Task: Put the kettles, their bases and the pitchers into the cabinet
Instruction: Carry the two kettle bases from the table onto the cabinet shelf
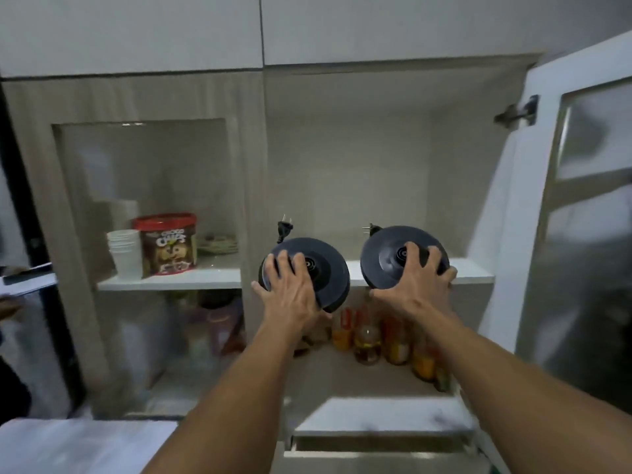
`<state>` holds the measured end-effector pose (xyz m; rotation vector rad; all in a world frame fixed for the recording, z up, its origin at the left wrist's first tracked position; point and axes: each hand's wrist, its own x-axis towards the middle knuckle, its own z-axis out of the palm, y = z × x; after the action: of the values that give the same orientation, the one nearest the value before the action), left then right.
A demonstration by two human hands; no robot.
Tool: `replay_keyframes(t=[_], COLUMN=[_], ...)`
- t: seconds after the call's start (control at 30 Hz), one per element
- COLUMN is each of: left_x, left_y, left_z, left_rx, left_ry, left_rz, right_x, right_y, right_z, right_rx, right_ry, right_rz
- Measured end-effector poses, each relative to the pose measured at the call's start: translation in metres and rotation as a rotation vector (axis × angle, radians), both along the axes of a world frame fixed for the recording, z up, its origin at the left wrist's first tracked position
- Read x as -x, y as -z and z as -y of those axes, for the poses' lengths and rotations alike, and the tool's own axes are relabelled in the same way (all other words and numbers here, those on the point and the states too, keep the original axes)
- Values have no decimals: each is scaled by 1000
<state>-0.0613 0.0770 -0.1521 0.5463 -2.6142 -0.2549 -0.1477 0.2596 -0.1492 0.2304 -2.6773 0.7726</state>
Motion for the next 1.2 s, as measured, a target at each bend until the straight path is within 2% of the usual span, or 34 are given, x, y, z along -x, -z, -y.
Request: replay_keyframes(t=[0.27,0.43,0.6,0.87,1.0,1.2], left_x=[151,235,317,399,417,398], left_y=[-19,-25,-9,4,7,16], left_z=[-34,-16,14,64,76,66], left_rx=[-44,-77,-84,-160,-169,-260], left_ry=[87,119,141,220,229,180], left_rz=[74,269,317,648,637,439], right_x=[142,218,286,371,384,376], right_y=[-20,-13,1,21,17,26], right_z=[-40,-24,-1,37,43,42], right_rx=[-18,-77,-100,-190,-245,-165], right_ry=[70,19,-15,-38,-56,-27], right_rz=[101,192,305,486,497,472])
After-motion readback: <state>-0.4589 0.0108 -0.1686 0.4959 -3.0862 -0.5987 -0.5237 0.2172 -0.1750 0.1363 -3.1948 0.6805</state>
